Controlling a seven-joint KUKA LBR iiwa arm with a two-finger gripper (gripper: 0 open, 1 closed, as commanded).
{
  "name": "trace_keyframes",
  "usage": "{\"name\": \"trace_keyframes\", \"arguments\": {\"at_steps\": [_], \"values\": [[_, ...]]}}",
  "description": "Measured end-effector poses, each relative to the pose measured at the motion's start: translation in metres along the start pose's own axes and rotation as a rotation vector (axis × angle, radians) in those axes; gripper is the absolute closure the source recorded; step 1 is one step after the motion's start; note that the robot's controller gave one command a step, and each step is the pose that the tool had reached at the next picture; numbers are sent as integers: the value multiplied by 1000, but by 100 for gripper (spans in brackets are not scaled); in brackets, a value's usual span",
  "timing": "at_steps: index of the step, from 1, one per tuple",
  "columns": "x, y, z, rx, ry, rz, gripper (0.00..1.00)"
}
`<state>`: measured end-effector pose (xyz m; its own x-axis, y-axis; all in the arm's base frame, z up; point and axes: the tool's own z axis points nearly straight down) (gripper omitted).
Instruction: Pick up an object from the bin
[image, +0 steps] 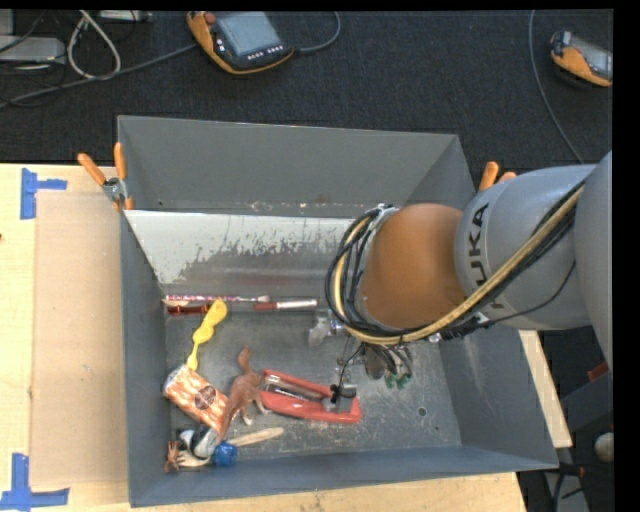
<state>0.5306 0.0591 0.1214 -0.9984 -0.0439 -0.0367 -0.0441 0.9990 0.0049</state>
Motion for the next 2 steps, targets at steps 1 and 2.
{"name": "trace_keyframes", "arguments": {"at_steps": [1,2], "values": [[14,7,-52,0,-3,-48,0],[16,0,14,0,-1,24,0]]}}
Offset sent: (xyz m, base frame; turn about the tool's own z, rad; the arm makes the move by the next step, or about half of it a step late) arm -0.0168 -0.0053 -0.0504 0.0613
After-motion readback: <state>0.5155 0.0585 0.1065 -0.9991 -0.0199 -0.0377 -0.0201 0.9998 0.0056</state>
